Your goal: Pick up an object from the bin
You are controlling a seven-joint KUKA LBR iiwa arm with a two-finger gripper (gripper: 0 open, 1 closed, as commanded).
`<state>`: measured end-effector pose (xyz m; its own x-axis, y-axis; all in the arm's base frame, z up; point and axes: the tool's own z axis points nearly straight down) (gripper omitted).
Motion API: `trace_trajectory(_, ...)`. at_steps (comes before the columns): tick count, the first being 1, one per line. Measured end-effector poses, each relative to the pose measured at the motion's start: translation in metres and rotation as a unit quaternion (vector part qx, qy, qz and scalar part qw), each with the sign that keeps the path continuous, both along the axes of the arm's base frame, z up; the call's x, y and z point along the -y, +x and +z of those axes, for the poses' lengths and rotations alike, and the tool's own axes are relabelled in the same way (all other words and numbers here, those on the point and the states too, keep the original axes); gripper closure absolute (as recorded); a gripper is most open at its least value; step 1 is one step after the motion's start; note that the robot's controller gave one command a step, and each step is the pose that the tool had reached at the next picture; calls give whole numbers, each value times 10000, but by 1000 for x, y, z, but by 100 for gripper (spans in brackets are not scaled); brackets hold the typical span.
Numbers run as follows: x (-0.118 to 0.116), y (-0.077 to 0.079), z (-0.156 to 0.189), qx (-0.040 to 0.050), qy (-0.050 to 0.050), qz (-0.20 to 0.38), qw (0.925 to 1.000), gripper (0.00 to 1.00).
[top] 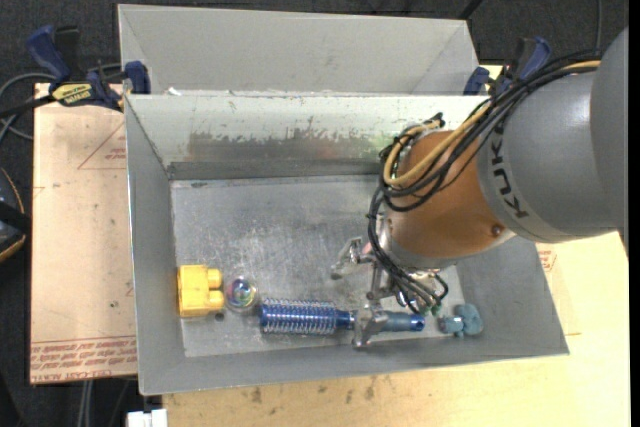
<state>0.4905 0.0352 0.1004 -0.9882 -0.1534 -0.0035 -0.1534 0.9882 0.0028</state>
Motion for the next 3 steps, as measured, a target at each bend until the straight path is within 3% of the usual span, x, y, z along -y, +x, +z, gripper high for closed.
trace_trajectory(1,-43,0,-1,-5,-3,440,9990,0)
trace_trajectory(2,-72,0,-24,94,-23,659,9978,0)
trace_trajectory(3,-72,3,-22,33,-15,649,9979,0)
